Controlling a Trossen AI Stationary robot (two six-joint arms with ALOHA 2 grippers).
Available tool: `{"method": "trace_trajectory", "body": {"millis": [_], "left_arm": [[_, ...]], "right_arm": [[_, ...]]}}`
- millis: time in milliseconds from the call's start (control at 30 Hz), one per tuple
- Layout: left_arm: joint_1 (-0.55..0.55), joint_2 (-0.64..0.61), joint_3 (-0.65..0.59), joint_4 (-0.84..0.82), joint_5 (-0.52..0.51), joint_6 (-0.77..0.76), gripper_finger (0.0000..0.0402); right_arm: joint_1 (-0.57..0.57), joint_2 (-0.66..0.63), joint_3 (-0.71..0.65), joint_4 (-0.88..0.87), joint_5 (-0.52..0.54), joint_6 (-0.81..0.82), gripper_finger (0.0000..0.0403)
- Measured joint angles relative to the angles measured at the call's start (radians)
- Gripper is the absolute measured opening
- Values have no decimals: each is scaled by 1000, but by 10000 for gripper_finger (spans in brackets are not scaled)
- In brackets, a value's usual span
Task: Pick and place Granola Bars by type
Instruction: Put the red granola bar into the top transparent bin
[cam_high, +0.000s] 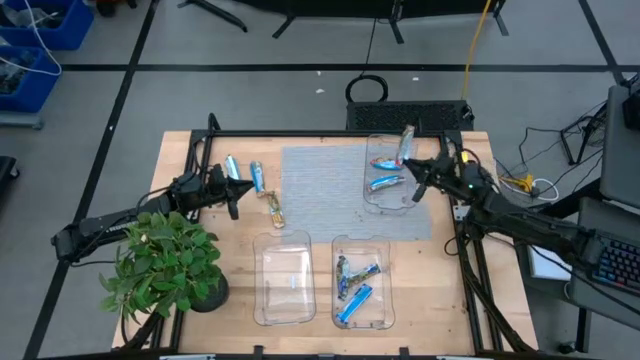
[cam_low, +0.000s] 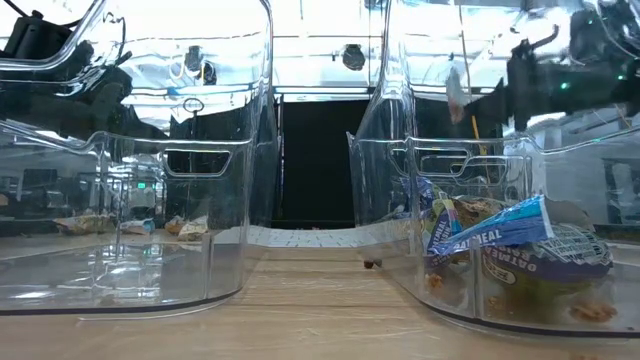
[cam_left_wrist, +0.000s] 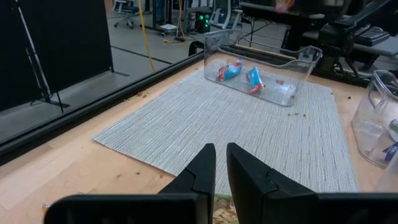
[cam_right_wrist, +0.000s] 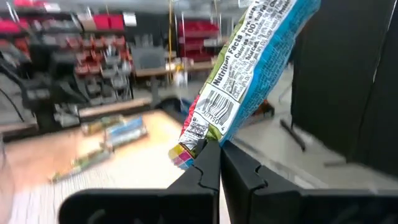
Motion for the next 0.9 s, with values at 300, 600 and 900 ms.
{"method": "trace_trajectory", "body": {"millis": [300, 600, 900], "left_arm": [[0, 0, 0, 0, 0, 0, 47], [0, 0, 0, 0, 0, 0, 47], [0, 0, 0, 0, 0, 0, 47]], "right_arm": [[0, 104, 0, -57, 2, -11, 0], [0, 103, 1, -81, 5, 30, 0], [1, 103, 1, -86, 1, 59, 70]]}}
